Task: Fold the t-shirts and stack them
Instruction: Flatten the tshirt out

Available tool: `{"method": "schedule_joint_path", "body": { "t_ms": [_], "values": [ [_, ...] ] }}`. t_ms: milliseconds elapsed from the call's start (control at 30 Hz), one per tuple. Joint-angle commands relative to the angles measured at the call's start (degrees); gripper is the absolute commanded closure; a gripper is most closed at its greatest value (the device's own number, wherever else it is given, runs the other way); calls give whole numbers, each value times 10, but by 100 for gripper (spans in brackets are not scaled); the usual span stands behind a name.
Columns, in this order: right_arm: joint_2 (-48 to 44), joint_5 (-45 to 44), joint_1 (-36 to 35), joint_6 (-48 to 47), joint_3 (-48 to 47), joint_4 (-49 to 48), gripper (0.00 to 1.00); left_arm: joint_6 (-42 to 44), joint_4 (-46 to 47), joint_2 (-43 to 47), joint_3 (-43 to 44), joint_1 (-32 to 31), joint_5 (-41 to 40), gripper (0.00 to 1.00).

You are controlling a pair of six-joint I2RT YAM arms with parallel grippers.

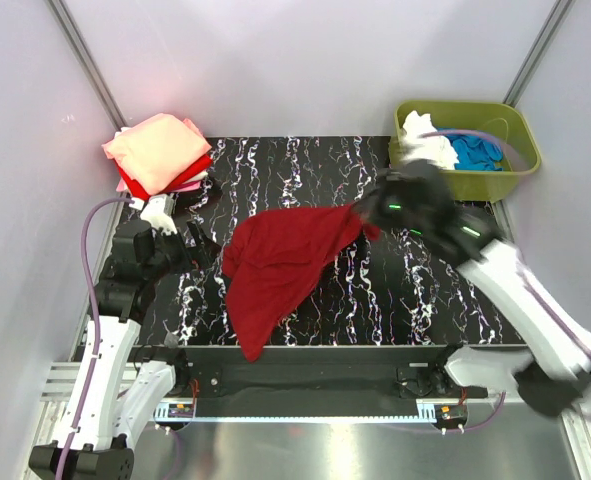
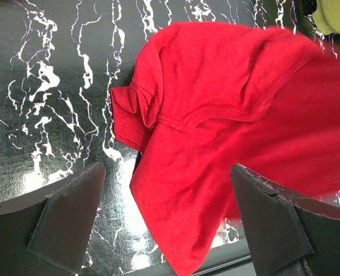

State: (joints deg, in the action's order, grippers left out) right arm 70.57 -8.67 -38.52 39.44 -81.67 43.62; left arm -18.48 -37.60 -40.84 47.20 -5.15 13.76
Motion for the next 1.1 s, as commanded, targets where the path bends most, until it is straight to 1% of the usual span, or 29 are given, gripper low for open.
{"method": "schedule_joint_path", "body": {
  "t_ms": [0, 100, 133, 200, 233, 267, 333, 433, 467, 500, 533, 567, 667, 800, 900, 1000, 1067],
  "values": [
    [-112, -153, 9, -21, -3, 137, 100, 1, 24, 11, -1, -2, 12, 3],
    [-175, -170, 10, 23, 86, 168, 100, 0, 24, 13, -1, -2, 5, 3],
    [-191, -171, 10, 64, 143, 175, 100, 0, 24, 13, -1, -2, 2, 3],
    [-248, -170, 10, 101, 201, 182, 100, -1, 22, 9, -1, -2, 0, 4],
    [-270, -169, 10, 138, 256, 183, 100, -1, 21, 8, -1, -3, 1, 4],
    [-309, -162, 10, 154, 280, 181, 100, 0, 22, 6, -2, -3, 1, 4],
    [-351, -155, 11, 192, 332, 181, 100, -1, 21, -3, -2, -7, 0, 5],
    [-363, -141, 11, 209, 354, 172, 100, -6, 17, -23, -2, -20, -7, 8],
    [-355, -142, 11, 210, 354, 171, 100, -9, 16, -39, -2, -34, -21, 9],
    [-349, -142, 11, 206, 353, 169, 100, -11, 13, -50, 1, -42, -29, 13],
    [-334, -143, 11, 203, 349, 169, 100, -17, 4, -62, 3, -53, -41, 14],
    [-328, -144, 11, 202, 347, 164, 100, -23, 0, -87, 6, -78, -71, 14],
    [-308, -125, 11, 190, 353, 139, 100, -47, -11, -141, 18, -126, -120, 16],
    [-298, -98, 11, 189, 381, 112, 100, -86, 40, -189, 13, -166, -126, 17],
    [-295, -72, 11, 191, 401, 91, 100, -93, 65, -240, 25, -201, -137, 20],
    [-295, -51, 12, 191, 418, 74, 100, -92, 85, -307, 52, -222, -158, 26],
    [-293, -38, 11, 190, 425, 59, 100, -96, 86, -350, 83, -231, -156, 35]
  ]
}}
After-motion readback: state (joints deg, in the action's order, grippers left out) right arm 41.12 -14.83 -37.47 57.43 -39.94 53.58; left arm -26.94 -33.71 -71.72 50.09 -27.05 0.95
